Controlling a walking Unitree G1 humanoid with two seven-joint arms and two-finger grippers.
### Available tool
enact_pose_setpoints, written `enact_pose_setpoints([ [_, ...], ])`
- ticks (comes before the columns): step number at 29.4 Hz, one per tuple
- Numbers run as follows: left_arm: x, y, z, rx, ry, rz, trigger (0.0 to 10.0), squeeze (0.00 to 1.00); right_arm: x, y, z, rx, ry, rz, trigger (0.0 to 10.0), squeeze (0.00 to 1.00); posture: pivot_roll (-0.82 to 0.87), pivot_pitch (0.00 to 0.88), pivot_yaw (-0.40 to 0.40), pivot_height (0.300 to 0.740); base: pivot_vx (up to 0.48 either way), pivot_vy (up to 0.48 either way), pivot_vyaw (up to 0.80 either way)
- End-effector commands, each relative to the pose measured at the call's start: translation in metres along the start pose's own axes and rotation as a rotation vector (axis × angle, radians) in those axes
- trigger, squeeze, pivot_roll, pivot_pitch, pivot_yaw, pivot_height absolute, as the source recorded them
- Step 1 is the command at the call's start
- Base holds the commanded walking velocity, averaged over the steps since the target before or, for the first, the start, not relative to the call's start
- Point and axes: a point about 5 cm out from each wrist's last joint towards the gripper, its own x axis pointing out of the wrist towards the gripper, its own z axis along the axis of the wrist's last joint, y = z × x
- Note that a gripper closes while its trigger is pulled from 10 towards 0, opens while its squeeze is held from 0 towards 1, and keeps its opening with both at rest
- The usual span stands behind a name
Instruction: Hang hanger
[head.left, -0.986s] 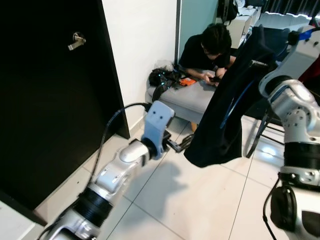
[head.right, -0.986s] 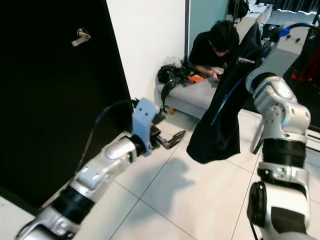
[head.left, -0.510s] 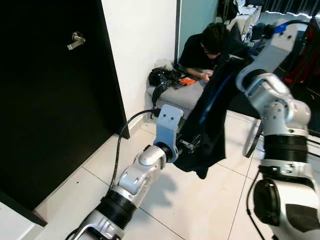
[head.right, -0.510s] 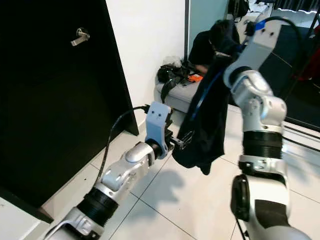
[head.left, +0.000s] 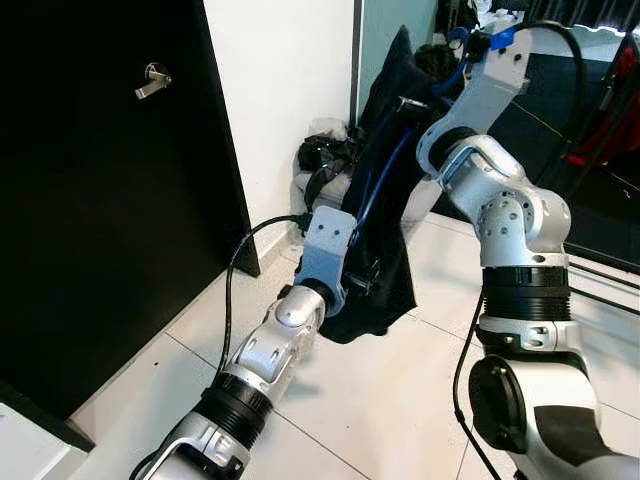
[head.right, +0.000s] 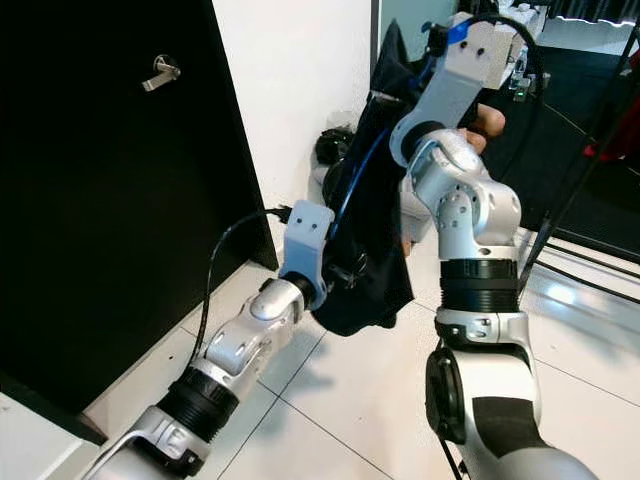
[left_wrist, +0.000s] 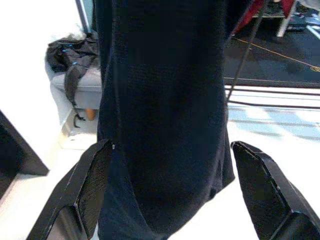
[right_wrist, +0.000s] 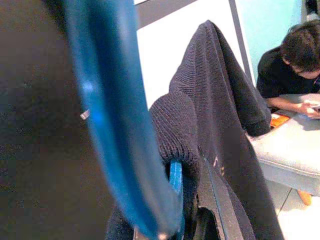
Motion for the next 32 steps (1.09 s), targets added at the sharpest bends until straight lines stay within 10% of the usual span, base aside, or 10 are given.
enact_pose_setpoints([
  [1,0.001,0.011,-0.002,0.031,0.005,0.045,10.0,0.00,-0.001,0.014,0.016,0.004,-0.056,0.050,0.0,0.00,-0.01,0.057,0.043,0.740,0.000,0.000,0.00],
  [10,-0.001,0.026,-0.003,0.055,-0.003,0.102,10.0,0.00,-0.005,0.025,0.027,0.051,-0.071,0.098,0.0,0.00,-0.01,0.053,0.044,0.740,0.000,0.000,0.00],
  [11,-0.002,0.030,-0.004,0.053,-0.002,0.109,4.6,0.00,-0.006,0.027,0.028,0.065,-0.071,0.111,0.0,0.00,-0.02,0.051,0.046,0.740,0.000,0.000,0.00],
  [14,-0.002,0.033,-0.005,0.051,0.000,0.114,4.6,0.00,-0.007,0.029,0.029,0.073,-0.070,0.119,0.0,0.00,-0.02,0.051,0.046,0.740,0.000,0.000,0.00],
  [15,-0.003,0.036,-0.005,0.052,0.000,0.119,0.0,0.00,-0.008,0.031,0.031,0.080,-0.072,0.129,0.0,0.00,-0.02,0.050,0.047,0.740,0.000,0.000,0.00],
  [32,-0.004,0.064,0.002,-0.003,-0.031,0.191,0.0,0.00,-0.015,0.035,0.037,0.108,-0.063,0.156,0.0,0.00,-0.02,0.057,0.051,0.740,0.000,0.000,0.00],
])
